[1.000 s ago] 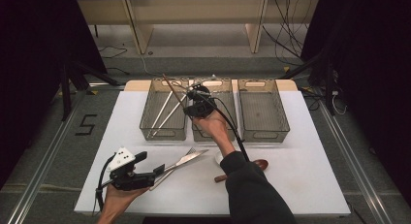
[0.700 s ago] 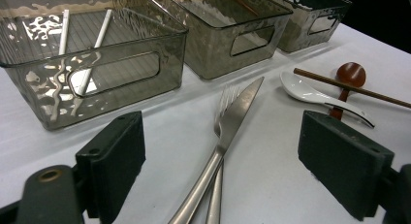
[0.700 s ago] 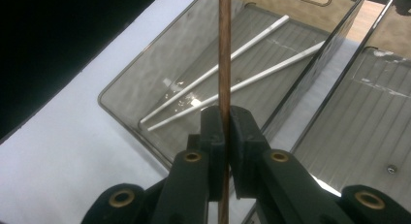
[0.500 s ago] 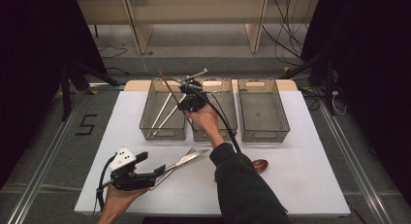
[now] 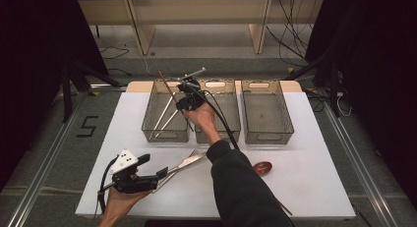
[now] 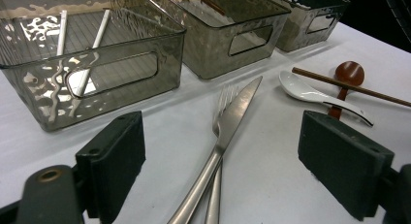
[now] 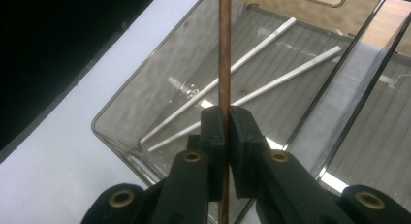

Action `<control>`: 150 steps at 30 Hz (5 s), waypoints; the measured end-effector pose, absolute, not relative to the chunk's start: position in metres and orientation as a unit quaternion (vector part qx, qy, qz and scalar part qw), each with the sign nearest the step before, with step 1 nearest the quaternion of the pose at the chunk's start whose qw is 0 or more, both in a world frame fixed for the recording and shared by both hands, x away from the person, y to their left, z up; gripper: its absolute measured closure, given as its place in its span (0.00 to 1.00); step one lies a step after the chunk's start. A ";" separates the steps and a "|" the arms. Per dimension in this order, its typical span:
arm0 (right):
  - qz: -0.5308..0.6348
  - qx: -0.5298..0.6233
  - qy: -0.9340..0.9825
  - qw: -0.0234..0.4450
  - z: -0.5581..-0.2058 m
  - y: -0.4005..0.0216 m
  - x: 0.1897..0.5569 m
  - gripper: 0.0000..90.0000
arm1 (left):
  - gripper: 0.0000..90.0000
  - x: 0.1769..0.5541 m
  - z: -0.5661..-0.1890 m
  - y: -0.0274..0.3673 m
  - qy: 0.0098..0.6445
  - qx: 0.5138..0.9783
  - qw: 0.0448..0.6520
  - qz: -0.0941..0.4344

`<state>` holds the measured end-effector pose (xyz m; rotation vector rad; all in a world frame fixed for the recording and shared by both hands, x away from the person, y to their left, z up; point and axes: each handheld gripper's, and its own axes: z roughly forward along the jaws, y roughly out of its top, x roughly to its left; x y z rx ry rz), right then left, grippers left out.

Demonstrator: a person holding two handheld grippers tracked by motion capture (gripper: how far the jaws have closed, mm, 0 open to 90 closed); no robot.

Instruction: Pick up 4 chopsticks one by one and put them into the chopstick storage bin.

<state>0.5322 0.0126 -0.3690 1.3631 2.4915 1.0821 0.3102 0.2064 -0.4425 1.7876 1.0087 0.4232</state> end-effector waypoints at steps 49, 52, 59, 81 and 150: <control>0.330 0.470 0.818 0.040 -0.383 0.034 0.556 0.95 | 0.18 0.310 -0.442 0.206 0.415 0.739 0.501 0.174; 0.329 0.474 0.816 0.038 -0.383 0.034 0.557 0.95 | 0.19 0.310 -0.442 0.206 0.415 0.739 0.501 0.174; 0.329 0.475 0.815 0.038 -0.383 0.036 0.559 0.95 | 0.19 0.310 -0.442 0.206 0.414 0.740 0.501 0.174; 0.343 0.464 0.816 0.016 -0.386 0.043 0.560 0.73 | 0.18 0.310 -0.442 0.206 0.415 0.739 0.502 0.173; 0.343 0.403 0.847 0.049 -0.389 -0.182 0.389 0.38 | 0.18 0.311 -0.444 0.206 0.422 0.741 0.492 0.176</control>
